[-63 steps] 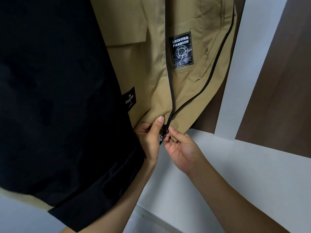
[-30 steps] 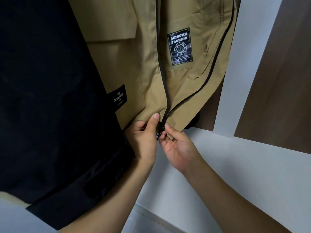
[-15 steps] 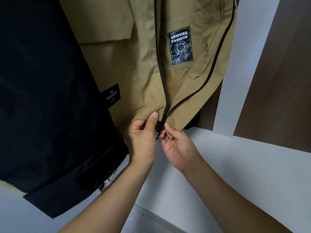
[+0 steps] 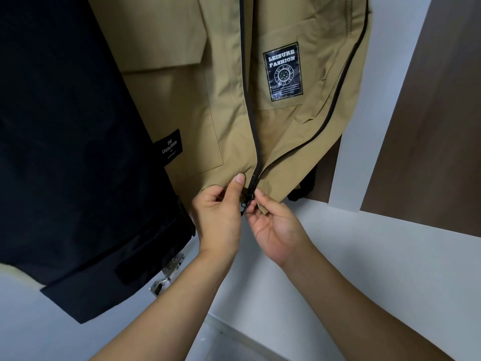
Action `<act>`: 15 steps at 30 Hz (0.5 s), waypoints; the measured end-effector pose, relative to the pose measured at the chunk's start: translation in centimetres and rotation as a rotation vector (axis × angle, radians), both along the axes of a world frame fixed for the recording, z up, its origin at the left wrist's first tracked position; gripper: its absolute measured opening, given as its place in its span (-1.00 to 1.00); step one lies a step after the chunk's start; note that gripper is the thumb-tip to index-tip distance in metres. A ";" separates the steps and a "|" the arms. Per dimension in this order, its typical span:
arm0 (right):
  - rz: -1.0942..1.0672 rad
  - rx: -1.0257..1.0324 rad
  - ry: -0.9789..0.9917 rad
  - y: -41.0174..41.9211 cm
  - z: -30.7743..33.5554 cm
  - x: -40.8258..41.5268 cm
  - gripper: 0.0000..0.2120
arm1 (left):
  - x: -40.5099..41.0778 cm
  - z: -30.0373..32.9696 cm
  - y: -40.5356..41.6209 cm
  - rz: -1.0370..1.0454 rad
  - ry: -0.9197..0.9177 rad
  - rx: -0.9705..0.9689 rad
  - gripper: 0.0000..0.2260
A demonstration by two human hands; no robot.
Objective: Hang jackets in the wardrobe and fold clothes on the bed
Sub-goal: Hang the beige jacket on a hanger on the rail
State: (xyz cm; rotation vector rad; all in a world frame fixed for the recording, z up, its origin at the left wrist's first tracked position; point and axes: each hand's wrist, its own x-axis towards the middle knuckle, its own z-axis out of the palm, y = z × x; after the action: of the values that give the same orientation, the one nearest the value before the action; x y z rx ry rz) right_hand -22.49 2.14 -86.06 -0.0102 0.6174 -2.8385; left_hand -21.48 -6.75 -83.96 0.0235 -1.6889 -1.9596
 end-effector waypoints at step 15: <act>0.021 0.000 -0.006 -0.3 0.3 0.5 -0.73 | 0.4 0.7 1.2 0.004 0.079 0.077 -0.55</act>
State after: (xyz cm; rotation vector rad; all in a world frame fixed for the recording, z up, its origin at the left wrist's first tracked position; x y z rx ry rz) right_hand -21.96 1.89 -85.78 -0.0085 0.6131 -2.8168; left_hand -21.12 -5.57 -83.27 -0.0224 -1.5621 -1.9954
